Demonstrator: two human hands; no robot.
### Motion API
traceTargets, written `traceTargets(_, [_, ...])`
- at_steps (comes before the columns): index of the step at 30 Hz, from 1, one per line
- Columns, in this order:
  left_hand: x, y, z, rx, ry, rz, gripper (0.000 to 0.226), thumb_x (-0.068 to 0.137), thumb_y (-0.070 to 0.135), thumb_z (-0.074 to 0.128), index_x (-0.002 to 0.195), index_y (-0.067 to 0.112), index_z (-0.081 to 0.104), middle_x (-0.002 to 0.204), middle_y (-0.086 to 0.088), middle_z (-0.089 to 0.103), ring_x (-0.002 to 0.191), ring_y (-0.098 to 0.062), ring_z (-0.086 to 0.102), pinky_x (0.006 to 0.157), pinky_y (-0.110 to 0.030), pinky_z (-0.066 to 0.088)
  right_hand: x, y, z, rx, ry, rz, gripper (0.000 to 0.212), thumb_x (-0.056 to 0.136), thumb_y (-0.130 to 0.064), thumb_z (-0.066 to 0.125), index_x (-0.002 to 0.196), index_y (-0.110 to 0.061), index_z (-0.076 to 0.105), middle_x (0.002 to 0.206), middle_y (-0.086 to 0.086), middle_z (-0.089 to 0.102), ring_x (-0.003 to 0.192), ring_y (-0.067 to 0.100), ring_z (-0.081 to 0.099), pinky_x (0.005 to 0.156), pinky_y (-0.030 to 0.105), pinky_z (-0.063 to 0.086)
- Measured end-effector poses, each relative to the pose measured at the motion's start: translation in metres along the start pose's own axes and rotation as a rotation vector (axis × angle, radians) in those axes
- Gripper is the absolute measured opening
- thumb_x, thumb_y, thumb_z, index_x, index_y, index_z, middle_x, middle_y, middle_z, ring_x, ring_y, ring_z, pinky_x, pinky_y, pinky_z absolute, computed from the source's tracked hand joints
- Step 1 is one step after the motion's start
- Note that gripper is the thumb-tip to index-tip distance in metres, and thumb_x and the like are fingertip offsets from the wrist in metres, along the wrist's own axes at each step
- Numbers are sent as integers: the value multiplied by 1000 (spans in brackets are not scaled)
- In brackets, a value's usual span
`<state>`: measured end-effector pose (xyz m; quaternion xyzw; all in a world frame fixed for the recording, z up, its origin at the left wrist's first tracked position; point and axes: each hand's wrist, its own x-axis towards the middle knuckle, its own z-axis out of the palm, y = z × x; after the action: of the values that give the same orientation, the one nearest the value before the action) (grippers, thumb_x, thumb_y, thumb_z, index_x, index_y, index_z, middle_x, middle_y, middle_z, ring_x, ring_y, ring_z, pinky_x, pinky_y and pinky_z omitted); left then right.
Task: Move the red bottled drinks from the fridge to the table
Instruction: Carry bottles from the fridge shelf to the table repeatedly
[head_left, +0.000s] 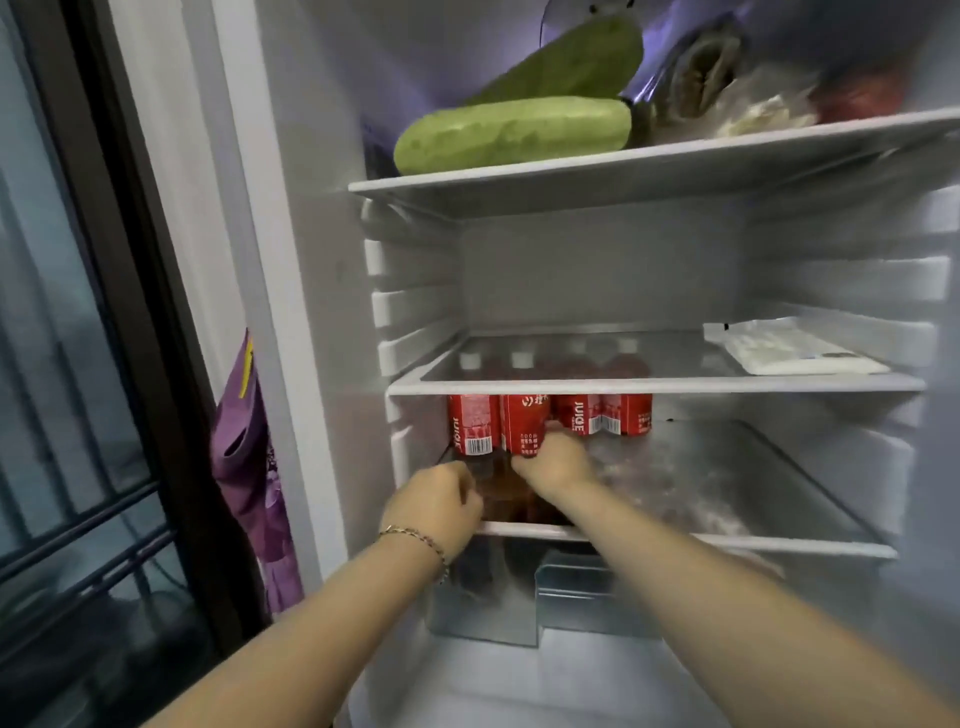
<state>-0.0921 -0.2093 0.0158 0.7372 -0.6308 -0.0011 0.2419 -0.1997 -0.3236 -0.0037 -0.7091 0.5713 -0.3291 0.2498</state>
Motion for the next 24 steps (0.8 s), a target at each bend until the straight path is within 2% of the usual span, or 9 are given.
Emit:
traceTargets(2, [21,-2,8,7,1,4,19,92,22,47,101,17,63,102,-3,66,92,-19,60,77,-26,46,38,-4,16,118,-36,132,80,83,-31,68,143,-7,23,142,14,37,128,31,45,104,40,42])
traceTargets(4, [34,-6,13,21,2,5,20,92,23,47,103,17,63,104,-2,66,96,-19,60,80,-27,46,61,-5,28,219,9,213,93,80,-32,72,147,-7,13,147,15,30,132,34,39,108,46,38])
traceTargets(9, [52,-19,20,-55,11,-36,19,91,21,49,102,17,65,104,-2,67,96,-18,61,80,-24,45,85,0,36,268,147,228,83,72,-34,79,134,-9,29,136,12,46,124,33,49,99,45,44])
traceTargets(13, [53,-23,24,-282,133,-59,20,87,14,55,104,18,64,96,2,65,95,-17,62,78,-19,42,67,-3,26,161,44,220,90,63,-38,83,132,-12,31,130,8,52,119,29,54,97,41,47])
traceTargets(15, [51,-19,25,-416,174,-5,28,86,14,58,114,16,59,103,3,59,101,-15,59,85,-19,41,44,1,22,147,7,168,89,58,-41,84,130,-17,38,122,3,58,114,25,59,94,37,49])
traceTargets(17, [46,-12,24,-483,210,63,42,86,23,60,126,15,50,118,3,52,112,-14,53,95,-23,41,12,3,17,135,32,128,85,51,-48,83,123,-25,46,114,-3,63,107,23,62,89,36,51])
traceTargets(19, [41,-2,20,-511,225,116,52,84,34,62,131,17,47,120,7,48,114,-10,50,97,-24,40,-19,2,13,137,57,123,88,51,-50,83,125,-30,41,114,-5,61,107,22,61,83,29,47])
traceTargets(21, [38,6,15,-504,272,158,50,78,41,66,122,21,55,109,12,49,106,-8,53,90,-21,41,-43,1,10,136,65,95,93,51,-49,85,127,-30,35,117,-5,59,109,21,60,82,29,48])
traceTargets(24, [41,15,3,-401,365,218,38,71,50,69,100,25,64,97,11,59,98,-11,56,84,-28,47,-57,0,15,131,79,32,94,47,-49,84,125,-30,34,115,-7,59,106,18,61,84,31,52])
